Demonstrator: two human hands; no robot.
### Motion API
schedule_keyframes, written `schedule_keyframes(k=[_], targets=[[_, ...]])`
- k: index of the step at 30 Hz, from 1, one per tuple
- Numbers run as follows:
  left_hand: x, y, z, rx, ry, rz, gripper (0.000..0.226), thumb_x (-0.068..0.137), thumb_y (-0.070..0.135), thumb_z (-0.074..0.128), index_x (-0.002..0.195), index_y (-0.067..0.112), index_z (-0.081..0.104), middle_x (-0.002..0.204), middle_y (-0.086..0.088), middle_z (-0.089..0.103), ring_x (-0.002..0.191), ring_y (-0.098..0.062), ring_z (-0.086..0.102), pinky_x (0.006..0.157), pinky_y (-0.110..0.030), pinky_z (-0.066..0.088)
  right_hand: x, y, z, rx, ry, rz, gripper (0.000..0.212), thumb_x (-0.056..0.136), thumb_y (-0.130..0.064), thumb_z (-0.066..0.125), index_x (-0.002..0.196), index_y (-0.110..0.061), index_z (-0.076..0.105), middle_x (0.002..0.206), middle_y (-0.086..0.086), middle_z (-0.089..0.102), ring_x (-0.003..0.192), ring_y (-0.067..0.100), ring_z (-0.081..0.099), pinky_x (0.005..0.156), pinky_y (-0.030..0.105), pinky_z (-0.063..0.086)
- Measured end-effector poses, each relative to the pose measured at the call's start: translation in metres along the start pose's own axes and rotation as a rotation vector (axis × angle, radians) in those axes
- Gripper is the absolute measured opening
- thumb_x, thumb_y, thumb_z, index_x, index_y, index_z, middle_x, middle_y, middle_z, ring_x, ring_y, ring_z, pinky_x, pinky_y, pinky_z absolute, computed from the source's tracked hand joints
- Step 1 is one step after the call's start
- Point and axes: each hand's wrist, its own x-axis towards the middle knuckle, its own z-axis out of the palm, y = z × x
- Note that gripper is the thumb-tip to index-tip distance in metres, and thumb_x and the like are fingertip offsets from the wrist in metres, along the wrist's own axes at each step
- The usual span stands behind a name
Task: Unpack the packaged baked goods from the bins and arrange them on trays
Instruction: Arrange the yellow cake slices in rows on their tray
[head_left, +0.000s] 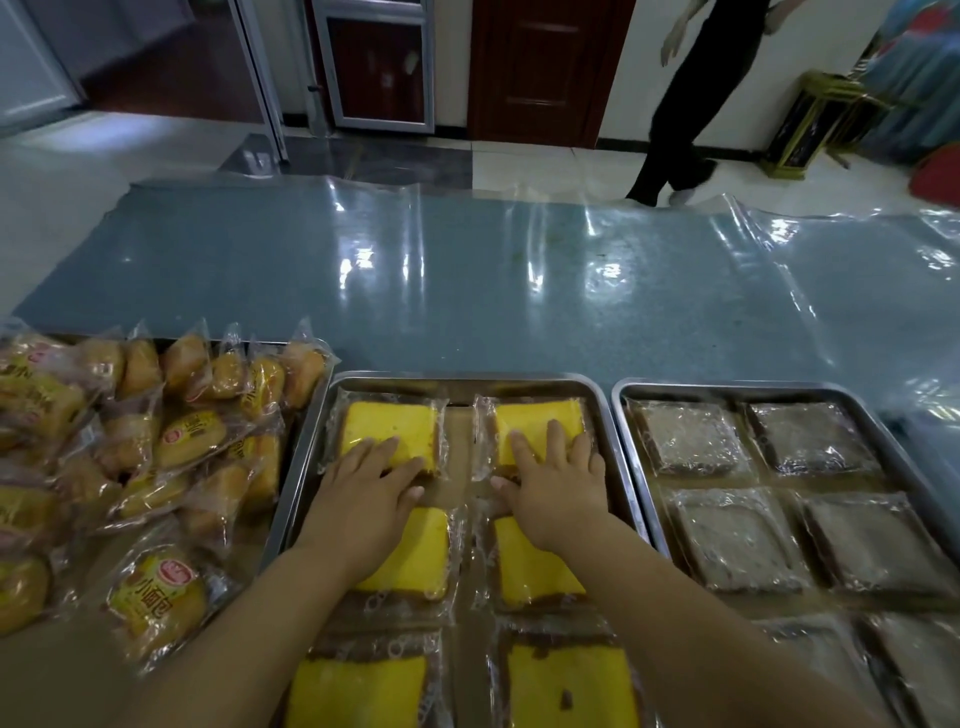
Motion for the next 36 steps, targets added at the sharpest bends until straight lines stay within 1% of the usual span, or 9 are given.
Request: schedule_keyframes(k=[6,10,14,17,20,22,25,33,36], targets=[[0.0,0.003,-0.003,-0.059,-0.007,-0.006,0.043,0.097,0.044,0.03,0.139,0.035,0.037,0.155,0.004,0.02,0.143,-0.021,0.007,0.114,-0.041,0.014,0.004,0.005,-0.004,0.088,0.002,-0.01,0.066,0.092,-0.063,0.023,0.148,-0.035,0.002,0.157,0.011,-0.009,0.14,0.04,-0.003,0.111,0.054,0.005],[-0.009,0.007,-0.009,-0.137,0.039,0.006,0.043,0.097,0.037,0.039,0.139,0.027,0.041,0.154,-0.001,0.022,0.142,-0.022,0.01,0.114,-0.039,0.014,-0.012,0.008,-0.009,0.243,0.123,-0.025,0.064,0.093,-0.058,0.033,0.148,-0.033,0.012,0.157,0.008,0.002,0.141,0.036,0.002,0.111,0.053,0.01],[-0.033,0.014,-0.016,-0.17,0.17,0.073,0.033,0.088,0.025,0.06,0.12,0.016,0.06,0.134,-0.008,0.049,0.126,-0.029,0.038,0.104,-0.042,0.033,-0.045,0.012,-0.005,0.333,0.263,-0.071,0.056,0.091,-0.048,0.048,0.141,-0.027,0.035,0.149,0.006,0.029,0.136,0.029,0.019,0.11,0.046,0.022],[-0.056,0.019,-0.012,-0.099,0.174,0.072,0.032,0.082,0.028,0.068,0.112,0.02,0.065,0.12,-0.005,0.058,0.114,-0.029,0.047,0.089,-0.044,0.045,-0.071,0.011,0.005,0.3,0.288,-0.111,0.045,0.09,-0.044,0.053,0.13,-0.025,0.051,0.138,0.005,0.043,0.128,0.027,0.03,0.105,0.041,0.03],[-0.072,0.02,-0.004,-0.017,0.111,0.016,0.035,0.082,0.038,0.065,0.115,0.025,0.065,0.126,-0.002,0.057,0.119,-0.029,0.046,0.089,-0.044,0.043,-0.088,0.011,0.016,0.249,0.263,-0.13,0.043,0.089,-0.043,0.054,0.129,-0.026,0.053,0.138,0.007,0.044,0.131,0.031,0.029,0.105,0.043,0.032],[-0.077,0.021,0.002,0.022,0.085,0.0,0.037,0.084,0.043,0.061,0.118,0.029,0.062,0.133,0.0,0.052,0.126,-0.027,0.041,0.095,-0.044,0.039,-0.093,0.011,0.022,0.236,0.237,-0.142,0.042,0.09,-0.042,0.053,0.128,-0.025,0.053,0.144,0.007,0.038,0.136,0.031,0.023,0.109,0.044,0.028],[-0.076,0.021,0.006,0.037,0.111,0.005,0.036,0.084,0.044,0.061,0.116,0.029,0.063,0.134,0.0,0.052,0.125,-0.026,0.041,0.097,-0.044,0.038,-0.093,0.01,0.027,0.235,0.217,-0.128,0.043,0.093,-0.044,0.048,0.131,-0.026,0.049,0.149,0.005,0.031,0.14,0.028,0.017,0.113,0.042,0.022],[-0.07,0.019,0.006,0.015,0.103,-0.046,0.044,0.088,0.05,0.05,0.128,0.031,0.052,0.145,0.002,0.038,0.135,-0.023,0.026,0.104,-0.041,0.03,-0.088,0.011,0.023,0.256,0.215,-0.108,0.046,0.092,-0.044,0.049,0.134,-0.026,0.046,0.15,0.004,0.029,0.14,0.027,0.016,0.113,0.042,0.02],[-0.078,0.021,0.002,-0.036,0.117,-0.042,0.046,0.088,0.048,0.052,0.129,0.027,0.052,0.144,0.0,0.039,0.136,-0.023,0.024,0.107,-0.041,0.028,-0.1,0.013,0.021,0.332,0.262,-0.131,0.046,0.091,-0.039,0.055,0.133,-0.021,0.05,0.146,0.007,0.038,0.138,0.027,0.022,0.112,0.042,0.024]])
